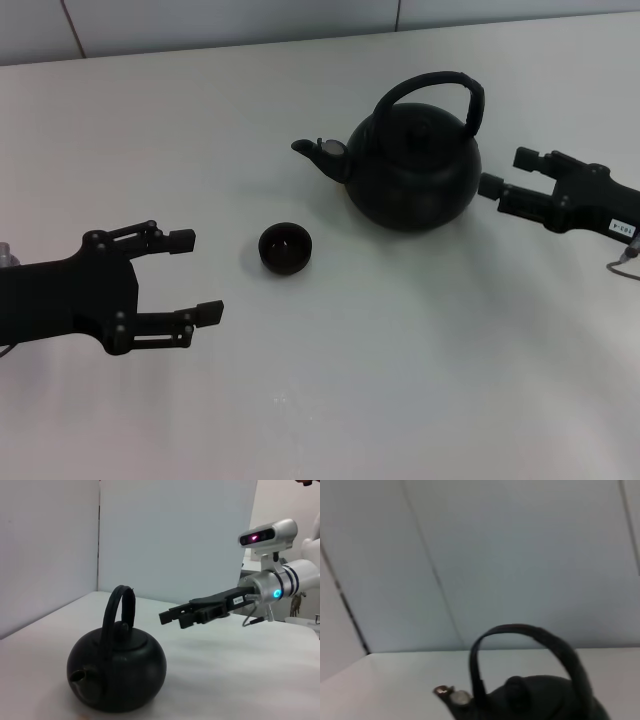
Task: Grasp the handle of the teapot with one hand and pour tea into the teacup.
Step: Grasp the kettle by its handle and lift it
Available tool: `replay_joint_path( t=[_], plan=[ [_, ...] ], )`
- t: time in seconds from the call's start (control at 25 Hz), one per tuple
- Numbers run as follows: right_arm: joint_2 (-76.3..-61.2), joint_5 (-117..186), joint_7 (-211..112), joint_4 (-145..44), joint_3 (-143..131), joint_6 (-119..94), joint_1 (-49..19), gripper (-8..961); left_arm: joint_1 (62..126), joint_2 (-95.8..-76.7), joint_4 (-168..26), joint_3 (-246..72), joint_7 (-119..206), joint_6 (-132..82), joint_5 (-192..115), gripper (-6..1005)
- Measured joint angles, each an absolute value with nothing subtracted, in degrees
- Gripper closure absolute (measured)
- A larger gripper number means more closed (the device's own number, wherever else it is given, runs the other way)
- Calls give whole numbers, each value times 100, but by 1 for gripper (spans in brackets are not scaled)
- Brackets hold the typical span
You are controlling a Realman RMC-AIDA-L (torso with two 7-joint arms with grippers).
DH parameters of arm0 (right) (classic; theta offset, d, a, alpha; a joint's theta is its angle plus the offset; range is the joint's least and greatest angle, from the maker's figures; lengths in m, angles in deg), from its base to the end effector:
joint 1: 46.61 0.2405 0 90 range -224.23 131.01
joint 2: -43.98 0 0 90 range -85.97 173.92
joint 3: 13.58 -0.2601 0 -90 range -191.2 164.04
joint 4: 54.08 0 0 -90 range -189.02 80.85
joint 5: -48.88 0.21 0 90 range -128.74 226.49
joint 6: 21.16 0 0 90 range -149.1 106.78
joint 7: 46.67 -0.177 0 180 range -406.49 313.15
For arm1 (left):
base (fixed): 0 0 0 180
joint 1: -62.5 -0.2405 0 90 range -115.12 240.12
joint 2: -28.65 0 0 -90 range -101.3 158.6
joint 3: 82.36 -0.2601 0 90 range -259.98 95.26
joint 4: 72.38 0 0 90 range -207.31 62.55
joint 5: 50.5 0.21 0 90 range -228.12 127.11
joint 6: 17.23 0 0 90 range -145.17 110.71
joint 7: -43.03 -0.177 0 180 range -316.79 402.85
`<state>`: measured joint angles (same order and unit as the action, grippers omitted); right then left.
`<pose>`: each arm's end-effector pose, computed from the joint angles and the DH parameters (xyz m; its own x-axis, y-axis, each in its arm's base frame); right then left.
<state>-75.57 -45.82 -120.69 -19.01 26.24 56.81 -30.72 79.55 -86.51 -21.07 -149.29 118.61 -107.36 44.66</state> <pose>0.3294 0.3183 -0.0005 0.5944 -0.3559 -0.7211 -0.7422 -0.5880 -0.3215 -0.2461 0.2956 -0.0234 0.8737 0.1607 0.4591 0.2438 -0.9614 -0.1274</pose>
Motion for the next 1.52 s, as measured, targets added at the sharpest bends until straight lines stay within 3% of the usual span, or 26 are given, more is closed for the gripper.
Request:
replay_joint_path(
  t=[0.4,0.92,1.52],
  plan=[
    [-7564,-4019,-11734,-2121,2647,5308,-2921,121,7946,-8647,-2105,-14908,11871,-10741,4592,133],
    [-7552,-4010,-11184,-2754,2665,4536,-2126,121,7955,-8656,-2105,-14883,11880,-10712,4621,133],
    [-7567,-4005,-11179,-2883,2618,3851,-1887,121,8009,-8657,-2116,-14875,11880,-10584,4619,133]
  ],
)
